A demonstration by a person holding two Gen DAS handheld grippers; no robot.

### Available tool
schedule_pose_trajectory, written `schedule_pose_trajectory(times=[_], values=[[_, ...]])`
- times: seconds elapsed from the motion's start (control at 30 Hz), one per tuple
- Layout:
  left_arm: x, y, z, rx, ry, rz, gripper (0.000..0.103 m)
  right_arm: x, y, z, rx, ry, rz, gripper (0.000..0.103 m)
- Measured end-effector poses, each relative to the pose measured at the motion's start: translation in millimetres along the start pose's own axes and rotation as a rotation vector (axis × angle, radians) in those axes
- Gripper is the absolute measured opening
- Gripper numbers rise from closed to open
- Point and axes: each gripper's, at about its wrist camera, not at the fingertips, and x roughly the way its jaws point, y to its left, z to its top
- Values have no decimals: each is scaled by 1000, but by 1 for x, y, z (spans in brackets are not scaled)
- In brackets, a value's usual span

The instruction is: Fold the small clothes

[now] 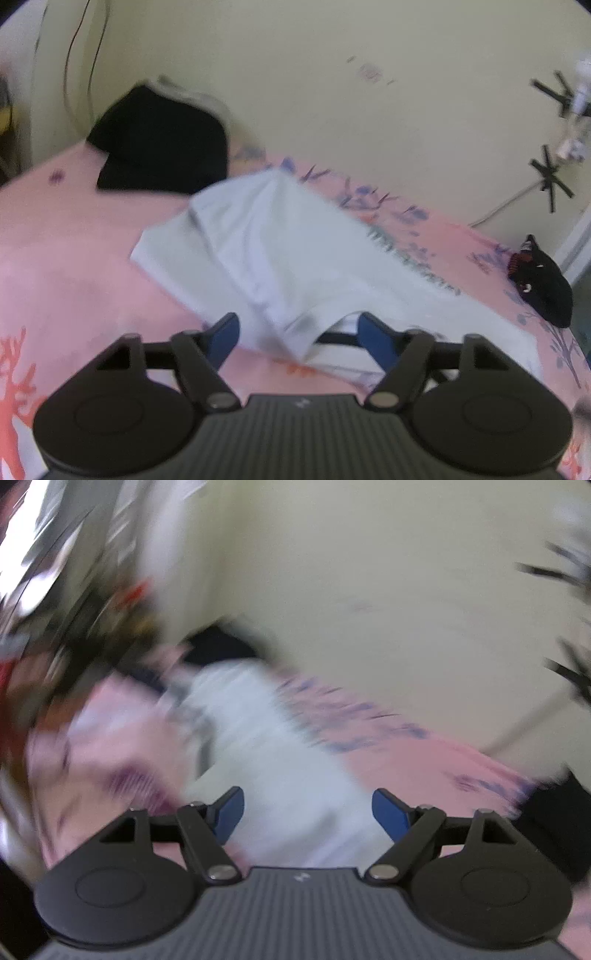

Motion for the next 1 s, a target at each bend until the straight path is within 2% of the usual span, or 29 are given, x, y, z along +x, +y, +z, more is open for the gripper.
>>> schedule_pose_trajectory(times=[0.07,0.13,0.2,0.23,0.27,0.3,0.33,0.37,0.43,0.53,0.57,0.6,0.63,0.67,0.7,0.77,0.9,1.0], values=[[9,8,2,-39,33,-6,73,17,23,-7,-96,12,48,78],[16,10,4,-47,43,-10,63,35,34,-5,-143,25,70,78],[24,8,6,-44,65,-22,22,53,43,-3,-166,50,100,78],[28,6,8,-46,79,-35,13,58,48,-4,-175,62,111,78],[30,3,9,-46,81,-41,11,64,51,-5,-186,71,114,71],[28,0,11,-39,70,-47,11,67,52,-5,-193,64,106,56],[23,-4,13,-22,50,-59,11,72,51,-4,-189,66,111,14],[15,-7,16,-6,27,-78,11,76,47,1,-169,75,96,0],[-2,-13,20,21,-22,-104,12,67,25,9,-75,14,45,0],[-17,-17,26,77,-99,-95,16,54,-13,24,67,-74,-88,0],[-17,-19,26,105,-107,-81,23,52,-25,28,104,-93,-123,0],[-16,-22,27,126,-106,-60,43,50,-35,31,136,-106,-149,0],[-14,-23,27,147,-108,-27,53,50,-43,33,158,-113,-172,0],[-13,-25,25,175,-118,13,58,49,-49,35,171,-117,-195,0],[-12,-28,22,220,-125,52,58,49,-54,35,180,-118,-214,0],[-9,-34,17,313,-118,111,63,51,-64,35,212,-113,-232,0],[-10,-51,-2,507,-158,179,94,54,-77,33,269,-114,-231,0],[-5,-73,-13,671,-194,229,96,45,-77,41,282,-162,-249,0]])
